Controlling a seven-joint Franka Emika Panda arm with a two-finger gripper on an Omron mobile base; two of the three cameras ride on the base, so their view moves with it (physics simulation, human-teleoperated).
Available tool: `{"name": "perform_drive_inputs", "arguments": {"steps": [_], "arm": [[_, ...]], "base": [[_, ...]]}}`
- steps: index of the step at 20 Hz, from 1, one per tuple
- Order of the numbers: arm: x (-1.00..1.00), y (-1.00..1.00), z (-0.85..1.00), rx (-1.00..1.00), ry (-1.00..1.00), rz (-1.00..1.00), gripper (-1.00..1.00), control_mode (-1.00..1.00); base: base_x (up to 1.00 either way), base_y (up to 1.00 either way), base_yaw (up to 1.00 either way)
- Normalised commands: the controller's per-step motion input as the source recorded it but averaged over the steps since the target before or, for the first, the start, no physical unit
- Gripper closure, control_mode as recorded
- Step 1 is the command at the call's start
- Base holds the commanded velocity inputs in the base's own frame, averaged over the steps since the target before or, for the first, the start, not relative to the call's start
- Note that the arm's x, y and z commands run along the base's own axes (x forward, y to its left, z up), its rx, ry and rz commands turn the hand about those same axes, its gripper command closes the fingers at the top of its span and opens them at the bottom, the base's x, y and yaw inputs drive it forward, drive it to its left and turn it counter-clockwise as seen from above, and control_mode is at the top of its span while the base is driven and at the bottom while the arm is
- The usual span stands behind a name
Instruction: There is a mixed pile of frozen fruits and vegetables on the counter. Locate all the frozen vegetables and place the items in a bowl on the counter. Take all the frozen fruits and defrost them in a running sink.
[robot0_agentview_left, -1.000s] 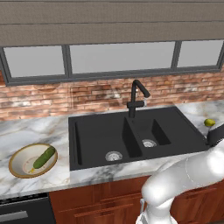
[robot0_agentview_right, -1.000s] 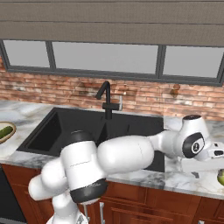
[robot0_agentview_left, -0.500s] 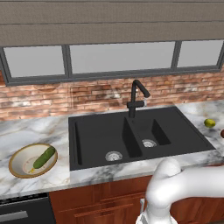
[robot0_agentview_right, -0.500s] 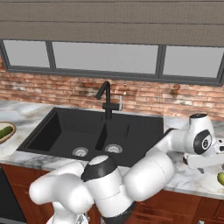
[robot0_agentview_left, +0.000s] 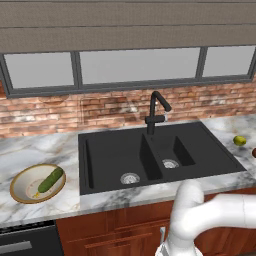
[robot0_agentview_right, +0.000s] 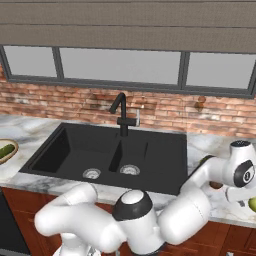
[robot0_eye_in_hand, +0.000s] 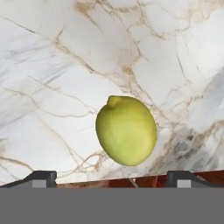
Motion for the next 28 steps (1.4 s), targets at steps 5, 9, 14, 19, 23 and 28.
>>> {"name": "perform_drive_inputs", "arguments": {"steps": [5,9,14,19,23,28], "arm": [[0.11,-0.41,-0.31,0.01,0.00,0.12,-1.00,-1.00],[0.22,-0.31,-0.27,0.01,0.00,0.15,-1.00,-1.00],[0.25,0.00,-0.32,0.02,0.00,0.11,-1.00,-1.00],[-0.16,0.05,-0.22,0.02,-0.01,0.06,1.00,-1.00],[-0.52,0.33,-0.08,0.01,-0.03,0.00,1.00,-1.00],[-0.57,0.85,0.17,-0.03,-0.25,0.08,1.00,-1.00]], "base": [[0.00,0.00,0.00],[0.00,0.00,0.00],[0.00,0.00,0.00],[0.00,0.00,0.00],[0.00,0.00,0.00],[0.00,0.00,0.00]]}}
